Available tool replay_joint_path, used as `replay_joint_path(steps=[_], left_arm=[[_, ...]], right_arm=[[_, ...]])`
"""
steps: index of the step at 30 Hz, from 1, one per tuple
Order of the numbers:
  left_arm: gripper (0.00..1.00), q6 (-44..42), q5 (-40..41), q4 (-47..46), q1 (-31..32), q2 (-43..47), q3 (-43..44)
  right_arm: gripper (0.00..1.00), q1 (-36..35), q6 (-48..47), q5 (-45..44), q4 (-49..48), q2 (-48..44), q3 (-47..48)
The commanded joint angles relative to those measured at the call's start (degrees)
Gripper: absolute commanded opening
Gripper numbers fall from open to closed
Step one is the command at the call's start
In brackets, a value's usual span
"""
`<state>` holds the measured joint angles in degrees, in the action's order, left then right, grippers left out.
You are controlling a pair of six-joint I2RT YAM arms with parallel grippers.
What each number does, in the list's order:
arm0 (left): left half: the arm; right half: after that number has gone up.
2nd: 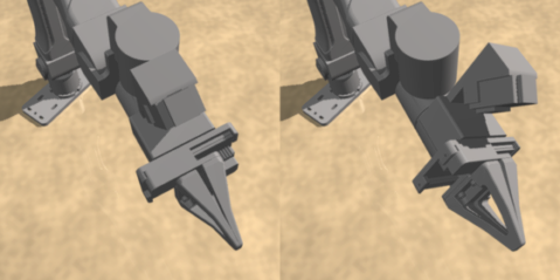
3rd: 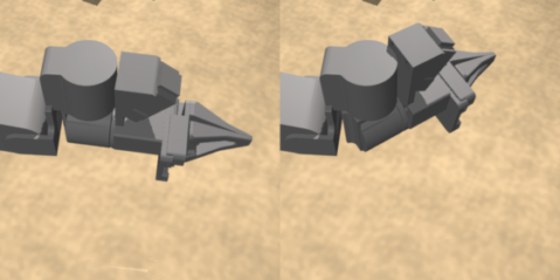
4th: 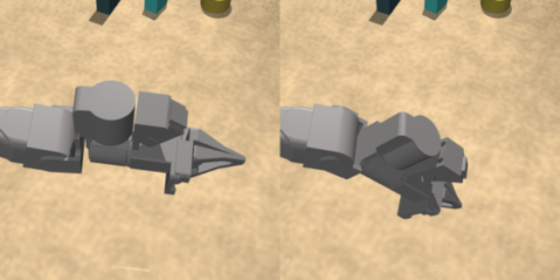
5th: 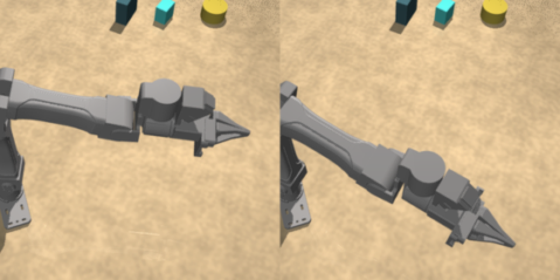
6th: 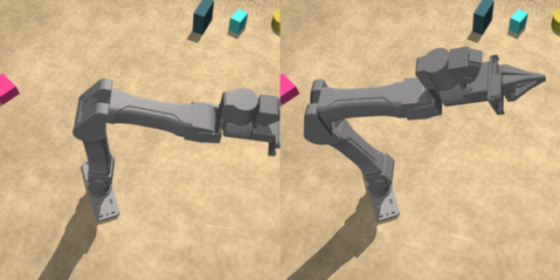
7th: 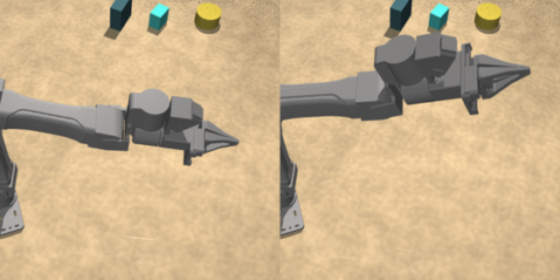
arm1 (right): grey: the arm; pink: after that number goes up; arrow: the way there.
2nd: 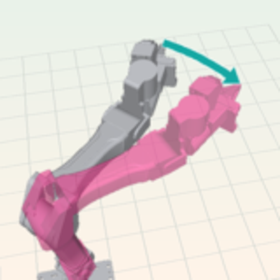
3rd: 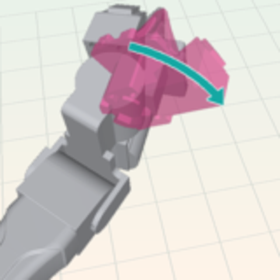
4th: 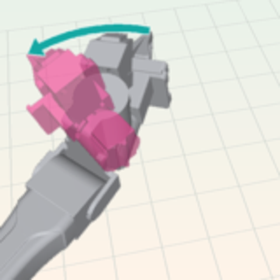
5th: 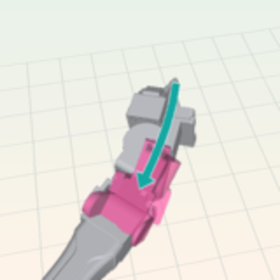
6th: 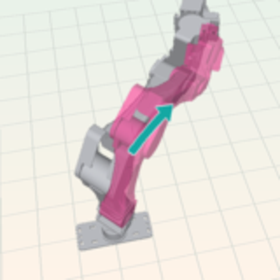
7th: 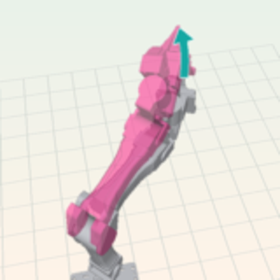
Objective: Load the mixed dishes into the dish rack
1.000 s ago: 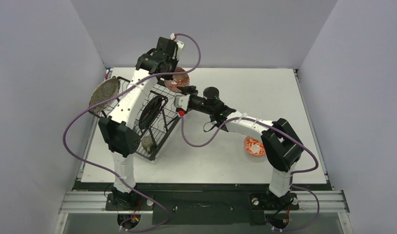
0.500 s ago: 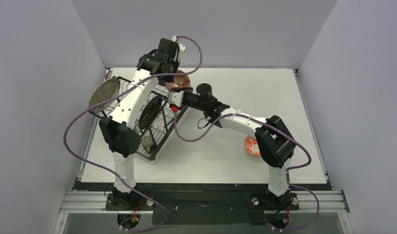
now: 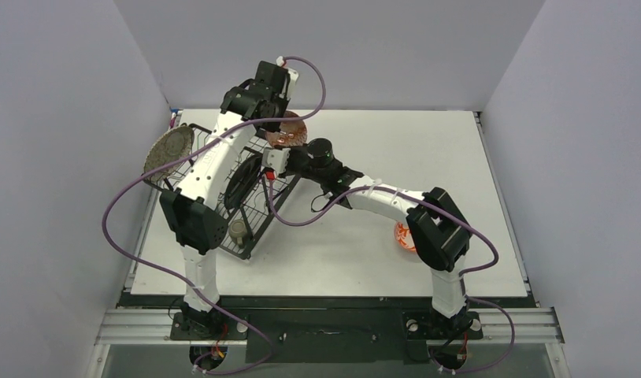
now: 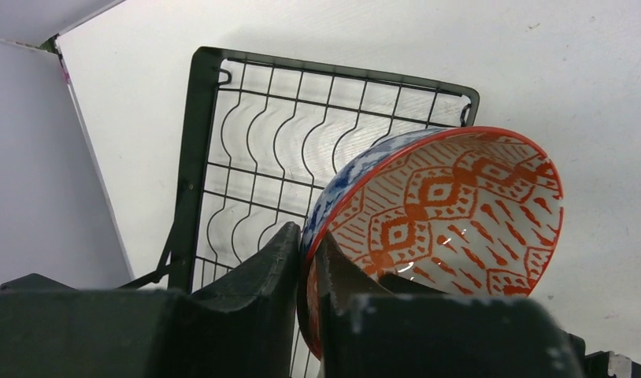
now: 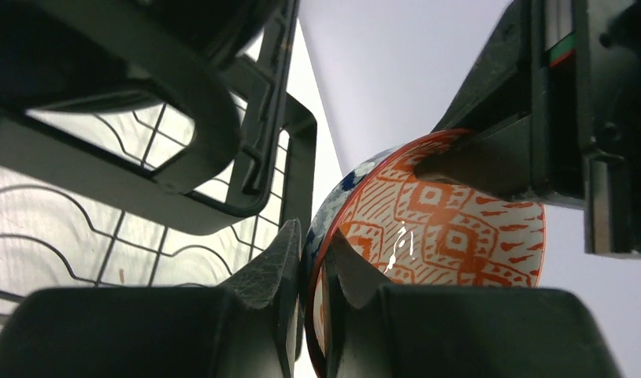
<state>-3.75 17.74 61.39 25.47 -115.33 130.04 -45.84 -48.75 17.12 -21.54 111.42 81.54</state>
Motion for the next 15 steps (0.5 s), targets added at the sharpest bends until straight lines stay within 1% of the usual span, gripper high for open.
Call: replay_joint_path(steps=[1,2,3,4,5,6,9,11,12,13,14,15], left_arm=[[0.19,3.12,1.75,-1.29,0.15,2.04,3.99],[0.31,3.26,2.36,-1.21,0.0,2.1,4.34],[0.35,3.34,2.55,-1.34,-0.08,2.25,4.43],[0.43,4.2,3.18,-1.48,-0.27,2.73,4.57],[0.46,5.03,3.49,-1.91,-0.39,3.0,4.59],[0.51,5.22,3.81,-2.21,-0.7,3.55,4.61],[0.6,6.69,2.82,-2.84,-2.11,4.67,5.97],[0.67,8.28,2.16,-2.88,-3.48,5.7,7.09],[0.7,8.78,2.1,-3.04,-4.29,6.84,7.21],[0.78,9.73,2.12,-3.6,-4.55,7.6,6.97],[0.82,10.08,2.21,-4.02,-5.0,9.21,6.63],[0.85,10.52,2.52,-4.99,-5.13,10.19,5.38]], right_arm=[[0.0,-0.41,8.78,1.54,-11.19,-0.57,-1.13],[0.0,-0.44,11.45,1.87,-13.82,-0.54,-1.43],[0.0,-0.42,12.87,2.17,-14.82,-0.52,-1.63],[0.0,-0.4,15.26,2.57,-15.7,-0.31,-1.51],[0.0,-0.39,16.14,2.79,-15.97,-0.18,-1.26],[0.0,-0.39,17.79,3.23,-16.78,0.0,-1.14],[0.0,-0.2,22.52,3.42,-19.88,0.31,-1.06],[0.0,0.33,30.85,3.44,-23.76,0.76,-1.19],[0.0,0.68,34.18,3.4,-27.69,0.96,-1.33],[0.0,1.53,41.35,3.24,-30.23,1.41,-1.68],[0.0,2.38,45.05,3.0,-34.93,1.73,-1.83],[0.0,2.71,52.38,2.91,-37.28,2.23,-1.87]])
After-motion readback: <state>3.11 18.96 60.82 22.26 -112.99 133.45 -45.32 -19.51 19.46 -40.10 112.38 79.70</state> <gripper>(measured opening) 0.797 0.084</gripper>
